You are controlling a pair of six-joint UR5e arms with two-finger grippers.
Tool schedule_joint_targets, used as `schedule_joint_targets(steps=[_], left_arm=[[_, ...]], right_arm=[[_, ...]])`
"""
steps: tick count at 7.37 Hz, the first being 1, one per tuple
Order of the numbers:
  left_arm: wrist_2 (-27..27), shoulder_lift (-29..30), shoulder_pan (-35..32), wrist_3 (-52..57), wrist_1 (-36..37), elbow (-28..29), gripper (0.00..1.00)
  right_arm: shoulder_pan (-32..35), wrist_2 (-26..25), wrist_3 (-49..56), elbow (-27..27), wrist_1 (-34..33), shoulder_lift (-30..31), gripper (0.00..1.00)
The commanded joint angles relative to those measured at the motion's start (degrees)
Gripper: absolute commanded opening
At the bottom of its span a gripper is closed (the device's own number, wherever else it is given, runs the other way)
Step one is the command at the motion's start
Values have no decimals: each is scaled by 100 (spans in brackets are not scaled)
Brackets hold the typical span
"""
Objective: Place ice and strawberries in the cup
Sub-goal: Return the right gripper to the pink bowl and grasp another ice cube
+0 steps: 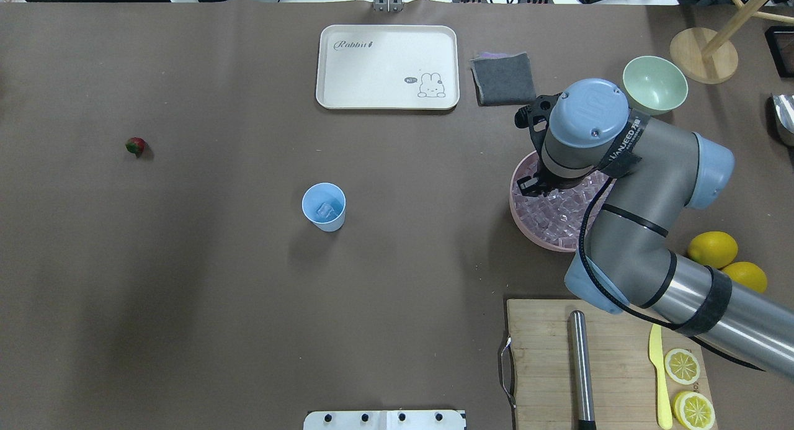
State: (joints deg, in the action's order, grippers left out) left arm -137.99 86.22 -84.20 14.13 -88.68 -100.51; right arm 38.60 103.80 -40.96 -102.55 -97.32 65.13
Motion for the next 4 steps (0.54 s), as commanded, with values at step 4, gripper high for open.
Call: schedule_joint_targets(steps=[4], left_arm=[[0,9,9,-7,0,5,98]], right_arm=[[130,53,-993,-371,11,-166,0]])
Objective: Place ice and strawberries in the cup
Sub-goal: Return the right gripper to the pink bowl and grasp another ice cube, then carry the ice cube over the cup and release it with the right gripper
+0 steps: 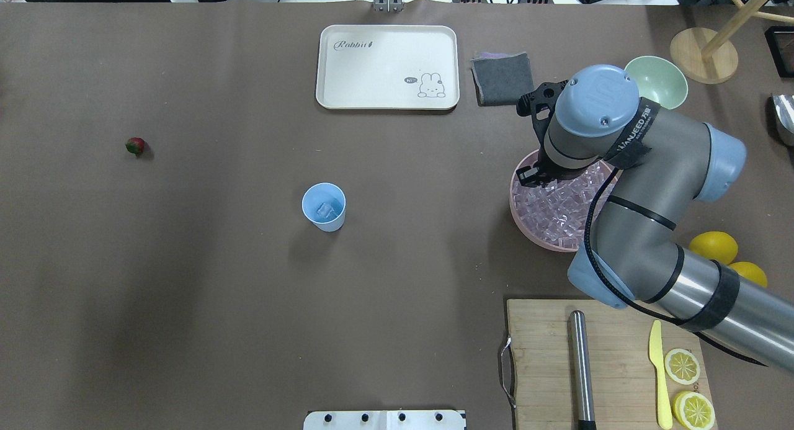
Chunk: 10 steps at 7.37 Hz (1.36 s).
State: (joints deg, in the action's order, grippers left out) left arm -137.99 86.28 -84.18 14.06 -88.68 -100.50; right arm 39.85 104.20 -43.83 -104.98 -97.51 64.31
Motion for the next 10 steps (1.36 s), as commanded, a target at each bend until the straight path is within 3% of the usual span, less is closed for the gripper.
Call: schedule_joint_targets(steps=[1,3,5,7,8,9,10], left_arm=[[0,3,15,0,0,4,98],[0,21,24,-9,9,4,98],[-9,47,24,-18,9,4,98],[0,73,33,-35,17,13,98],[-9,108,42,-61,9,13,98],[-217,196,51,-619,-17,-48,98],[-855,423,42,-1198,-166,47,98]], right_arm=[[-134,4,-1828,-84,31,-451,0],[-512,-84,-3379,195,31,-1250,0],[-907,-714,-4515,1273,31,-2444,0],[-1110,-752,-4810,2023,31,-3220,0],[-1224,-752,-4871,2104,31,-3345,0],[-1330,-752,-4881,2139,39,-3451,0],[-1409,-761,-4872,2192,40,-3495,0]])
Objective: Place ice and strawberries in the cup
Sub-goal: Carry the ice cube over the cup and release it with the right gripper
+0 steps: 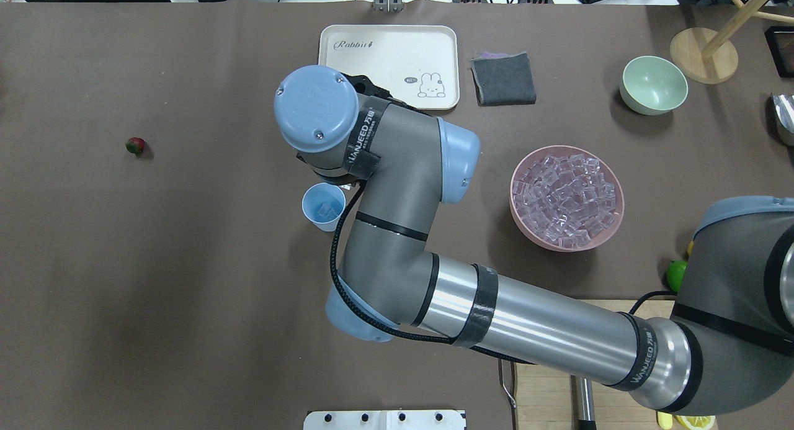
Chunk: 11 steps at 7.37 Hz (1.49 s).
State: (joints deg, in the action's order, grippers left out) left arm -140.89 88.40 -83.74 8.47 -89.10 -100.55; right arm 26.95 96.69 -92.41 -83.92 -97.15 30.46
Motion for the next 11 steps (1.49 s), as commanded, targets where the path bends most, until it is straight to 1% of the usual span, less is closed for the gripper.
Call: schedule_joint_targets(steps=[1,2,3,4,5,7,8,9,10,11], left_arm=[[-1110,222,-2,-993,-152,45,98],[-1829,239,-2,-1023,-222,114,98],[-1793,213,-2,-1032,-596,193,98],[-1444,187,-2,-1066,-992,229,98],[-1406,169,-2,-1067,-1291,255,98],[-1423,282,16,-1302,-1373,282,98],[-1406,257,7,-1617,-1669,265,98],[-1388,257,33,-1977,-2055,308,98],[-953,318,321,-2137,-2416,326,98],[-427,388,524,-2322,-2611,300,98]], right_arm=[[-181,-96,-14,87,3,-94,0],[-208,-132,38,95,3,-85,0],[-226,-141,56,121,55,-76,0],[-234,-150,21,313,256,-102,0],[-235,-228,4,463,519,-102,0],[-269,-421,-14,587,680,-146,0],[-278,-414,-93,588,819,-146,99],[-244,-361,-276,579,768,-103,100],[0,-91,-226,579,759,20,100],[142,216,-182,509,803,195,100]])
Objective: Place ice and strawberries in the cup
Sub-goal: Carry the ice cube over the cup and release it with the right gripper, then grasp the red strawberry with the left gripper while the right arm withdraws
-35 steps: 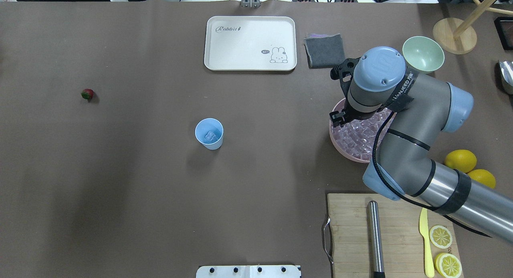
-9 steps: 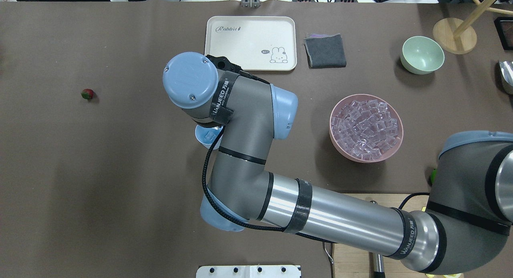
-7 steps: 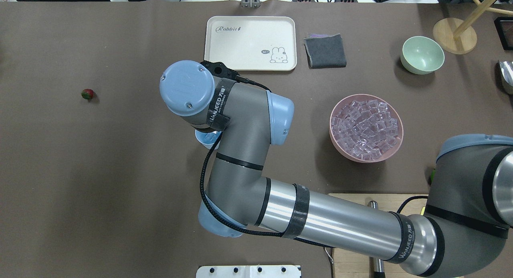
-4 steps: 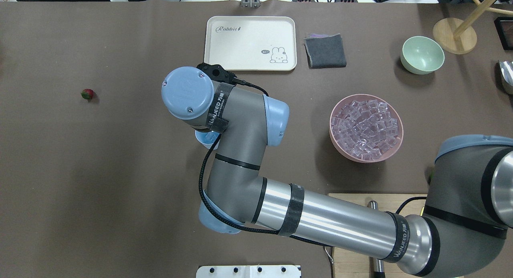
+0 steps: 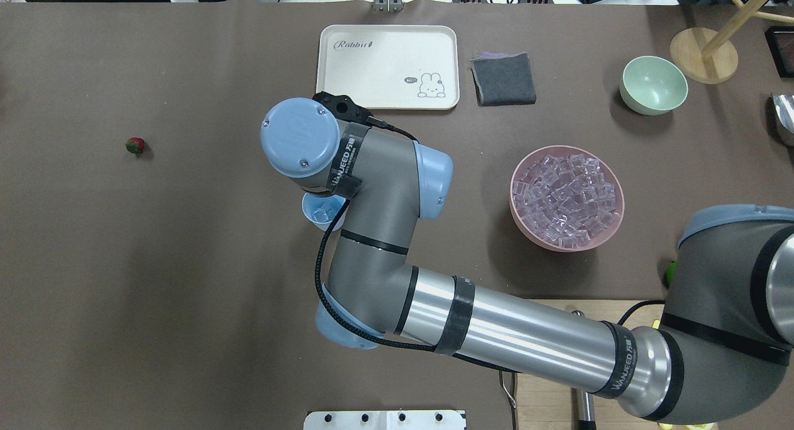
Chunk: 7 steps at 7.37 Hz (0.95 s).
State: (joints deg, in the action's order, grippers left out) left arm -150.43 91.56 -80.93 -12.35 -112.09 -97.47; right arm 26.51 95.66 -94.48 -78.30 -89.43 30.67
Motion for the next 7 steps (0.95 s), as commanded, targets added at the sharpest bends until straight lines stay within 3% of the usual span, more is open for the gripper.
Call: schedule_joint_targets(steps=[1,2,3,4,5,6,7], left_arm=[[732,307,792,-216,-627,78,98],[1248,631,1120,-242,-691,383,97],[1592,791,1271,-259,-717,639,100],[1613,1115,1333,-294,-709,1024,100],[1779,1344,1525,-399,-726,1298,99],[2224,1477,1823,-600,-726,1353,98],[2464,1670,2052,-1046,-744,1466,97]], right_arm=[[440,835,174,-167,-4,280,100],[834,1519,419,-351,-5,603,100],[1020,1708,883,-892,-13,1198,100],[1179,1745,1470,-1411,-109,1813,100],[1502,1902,2172,-1651,-632,2054,100],[1932,1921,2901,-2002,-1238,2309,100],[2258,1852,3796,-2458,-1427,2834,100]])
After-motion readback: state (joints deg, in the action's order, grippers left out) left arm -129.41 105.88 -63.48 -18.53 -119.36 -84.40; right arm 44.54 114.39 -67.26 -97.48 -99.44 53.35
